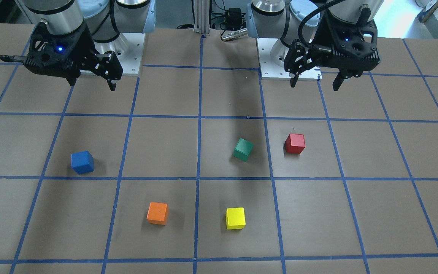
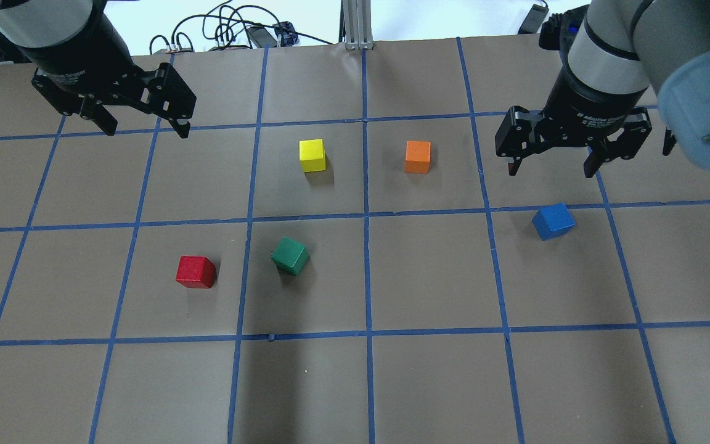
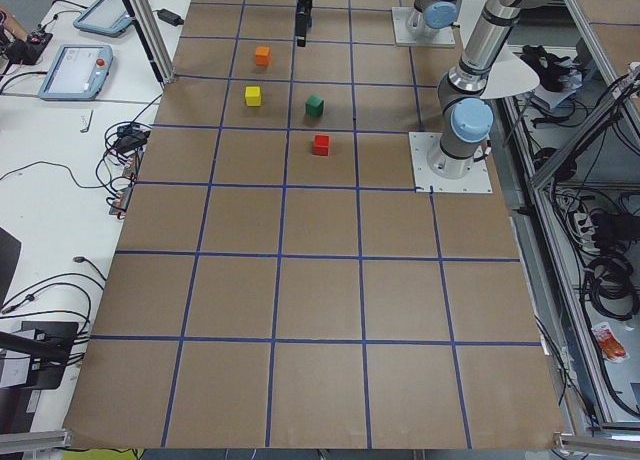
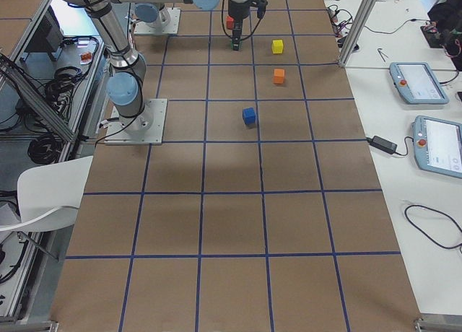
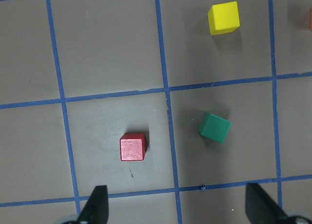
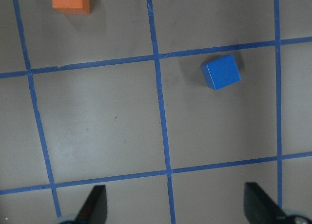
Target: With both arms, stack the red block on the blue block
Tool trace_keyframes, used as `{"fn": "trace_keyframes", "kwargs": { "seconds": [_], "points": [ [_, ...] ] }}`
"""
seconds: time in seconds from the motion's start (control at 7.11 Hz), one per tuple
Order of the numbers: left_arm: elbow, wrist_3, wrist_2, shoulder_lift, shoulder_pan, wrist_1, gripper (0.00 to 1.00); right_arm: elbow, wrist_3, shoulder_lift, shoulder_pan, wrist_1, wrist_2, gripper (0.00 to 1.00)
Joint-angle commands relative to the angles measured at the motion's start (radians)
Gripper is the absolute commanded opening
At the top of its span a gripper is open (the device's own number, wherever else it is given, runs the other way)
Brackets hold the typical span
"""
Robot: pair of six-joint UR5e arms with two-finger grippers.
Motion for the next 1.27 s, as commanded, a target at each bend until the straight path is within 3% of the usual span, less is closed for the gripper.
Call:
{"fn": "trace_keyframes", "kwargs": {
  "seconds": [0.0, 0.28, 0.56, 1.13],
  "points": [
    [0.016, 0.004, 0.002, -0.029, 0.000, 0.092, 1.00, 0.002, 0.003, 0.000, 0.001, 0.000, 0.000, 1.00],
    [0.016, 0.004, 0.002, -0.029, -0.005, 0.077, 1.00, 0.002, 0.003, 0.000, 0.001, 0.000, 0.002, 1.00],
    [0.022, 0.007, 0.014, -0.032, -0.008, -0.028, 1.00, 0.002, -0.011, -0.002, -0.002, -0.001, 0.000, 1.00],
    [0.017, 0.010, 0.001, -0.080, 0.007, -0.024, 1.00, 0.003, -0.013, -0.002, -0.002, -0.001, 0.000, 1.00]
  ]
}}
